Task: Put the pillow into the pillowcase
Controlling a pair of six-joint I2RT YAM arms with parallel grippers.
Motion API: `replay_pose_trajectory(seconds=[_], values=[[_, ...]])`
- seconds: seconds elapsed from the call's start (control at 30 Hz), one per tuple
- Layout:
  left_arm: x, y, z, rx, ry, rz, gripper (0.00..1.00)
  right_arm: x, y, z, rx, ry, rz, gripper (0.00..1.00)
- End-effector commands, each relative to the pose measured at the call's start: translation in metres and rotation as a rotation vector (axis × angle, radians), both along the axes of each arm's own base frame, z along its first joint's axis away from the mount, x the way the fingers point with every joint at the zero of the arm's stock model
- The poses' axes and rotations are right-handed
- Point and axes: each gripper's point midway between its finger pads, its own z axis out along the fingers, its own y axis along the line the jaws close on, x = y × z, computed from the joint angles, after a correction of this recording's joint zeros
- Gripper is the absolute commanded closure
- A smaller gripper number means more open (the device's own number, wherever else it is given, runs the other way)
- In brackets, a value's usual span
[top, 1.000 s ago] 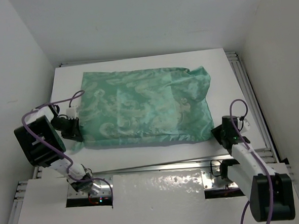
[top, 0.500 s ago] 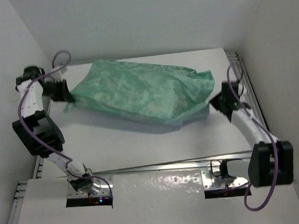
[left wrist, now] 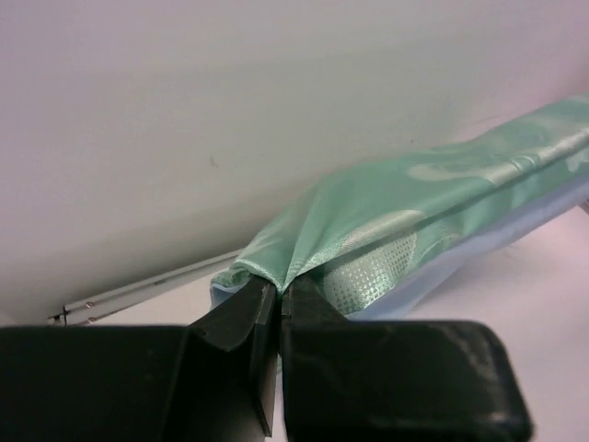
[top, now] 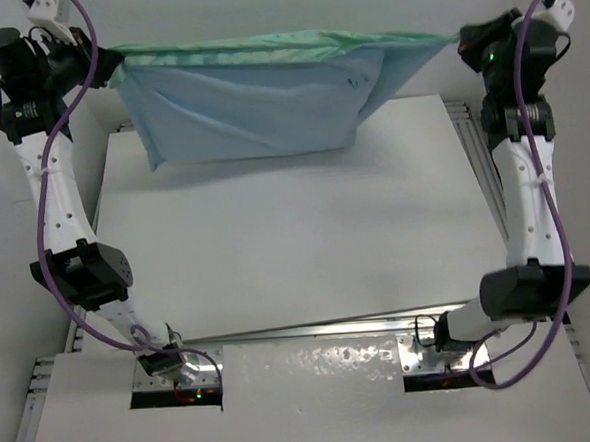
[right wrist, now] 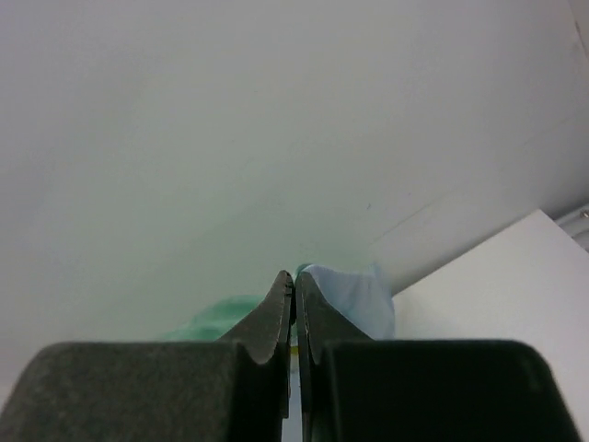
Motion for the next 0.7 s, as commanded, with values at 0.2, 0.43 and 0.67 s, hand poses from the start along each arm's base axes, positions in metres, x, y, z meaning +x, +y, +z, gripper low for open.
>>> replay_pose_trajectory(seconds=[0.2,0.43,0.67], values=[[-0.1,0.012,-0.153,0.335,0.379,-0.057,1.0,-0.134,0.009,-0.221,0.088,0.33,-0.035,1.0],[-0.253,0.08,-0.293,0.538,1.106,-0.007,1.0,-0.257,0.0,-0.375,0.138,0.659,-0.2,1.0],[-0.339,0.084,-0.357,0.644,1.454,-0.088,1.0,-0.307,-0.009,-0.425,0.116,0.816,-0.289,1.0]])
